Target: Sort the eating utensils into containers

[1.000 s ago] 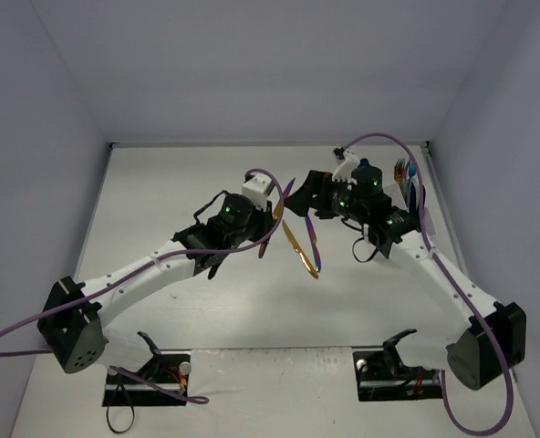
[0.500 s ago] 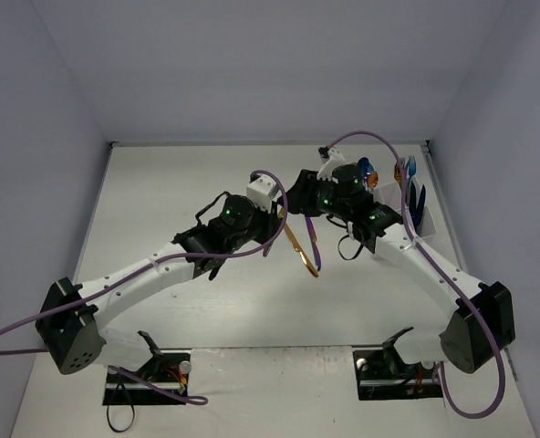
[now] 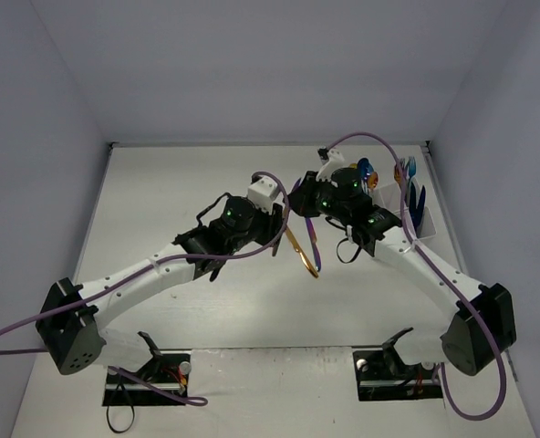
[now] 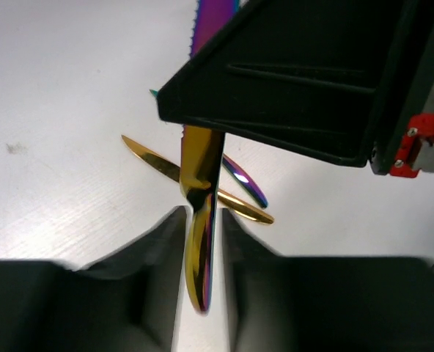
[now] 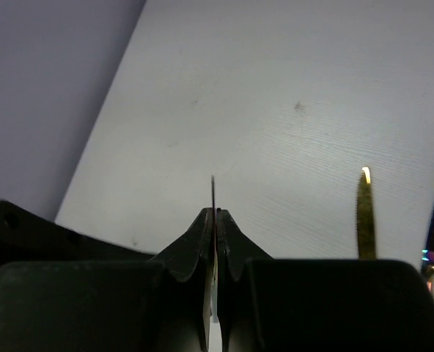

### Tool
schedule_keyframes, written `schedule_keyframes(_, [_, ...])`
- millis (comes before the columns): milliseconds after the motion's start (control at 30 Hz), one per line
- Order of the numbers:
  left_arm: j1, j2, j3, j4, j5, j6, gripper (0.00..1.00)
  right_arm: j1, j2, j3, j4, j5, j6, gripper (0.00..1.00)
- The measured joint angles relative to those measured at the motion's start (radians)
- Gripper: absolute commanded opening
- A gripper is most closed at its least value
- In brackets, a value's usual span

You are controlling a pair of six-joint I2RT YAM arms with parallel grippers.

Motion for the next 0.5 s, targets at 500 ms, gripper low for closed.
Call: schedule_keyframes(500, [0.09, -0.06, -0.139, -0.146, -0.116, -0.163, 0.82, -0.309, -0.205, 0.005, -0.241, 0.434, -0.372, 0.0])
